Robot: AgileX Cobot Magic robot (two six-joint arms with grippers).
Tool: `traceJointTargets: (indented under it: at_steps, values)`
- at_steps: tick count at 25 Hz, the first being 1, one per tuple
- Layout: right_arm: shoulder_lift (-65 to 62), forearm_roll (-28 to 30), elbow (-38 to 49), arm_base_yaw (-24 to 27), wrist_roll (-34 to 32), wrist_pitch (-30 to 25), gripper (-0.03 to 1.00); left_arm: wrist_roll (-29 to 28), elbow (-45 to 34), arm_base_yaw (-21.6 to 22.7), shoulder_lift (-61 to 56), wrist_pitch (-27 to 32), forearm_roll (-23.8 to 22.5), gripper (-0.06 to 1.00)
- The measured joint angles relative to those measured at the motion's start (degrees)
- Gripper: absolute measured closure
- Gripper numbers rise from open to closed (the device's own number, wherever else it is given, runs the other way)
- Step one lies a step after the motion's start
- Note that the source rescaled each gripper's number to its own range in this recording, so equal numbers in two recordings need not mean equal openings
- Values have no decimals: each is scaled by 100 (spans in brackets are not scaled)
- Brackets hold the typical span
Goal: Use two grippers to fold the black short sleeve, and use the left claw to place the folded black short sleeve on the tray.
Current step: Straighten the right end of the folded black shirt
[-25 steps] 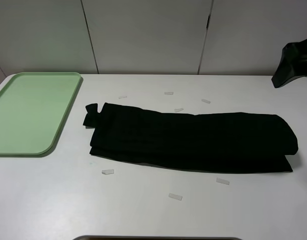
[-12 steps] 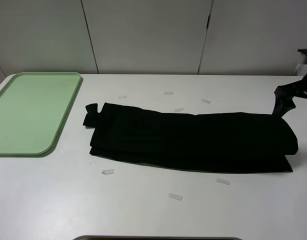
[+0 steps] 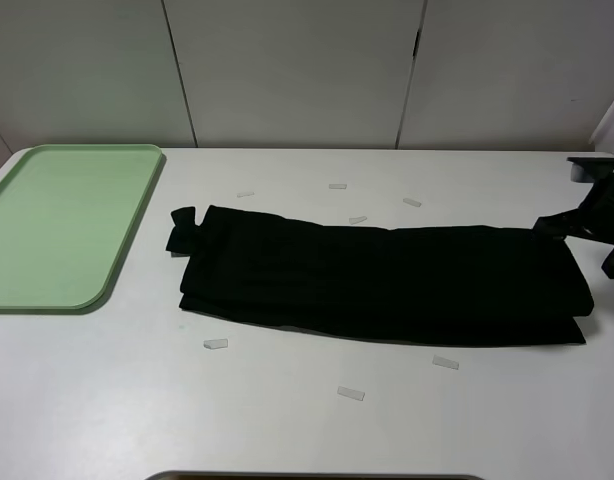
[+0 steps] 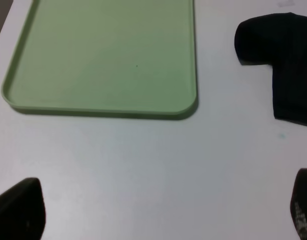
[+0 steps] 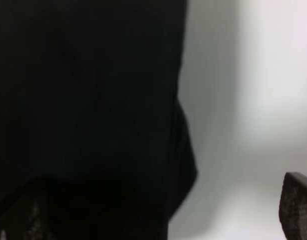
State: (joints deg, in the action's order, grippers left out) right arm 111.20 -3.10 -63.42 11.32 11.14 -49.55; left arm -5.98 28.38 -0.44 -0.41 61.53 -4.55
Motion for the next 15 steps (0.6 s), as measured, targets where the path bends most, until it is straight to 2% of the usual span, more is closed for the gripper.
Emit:
traceJointTargets:
  at_steps: [6,15]
  values:
    - [428,-377,23,0,464,272,-3,0,0,0,0,0,0,-4]
    - [377,-509,553,0,609,1024,-3,0,0,0,0,-4,0,-4]
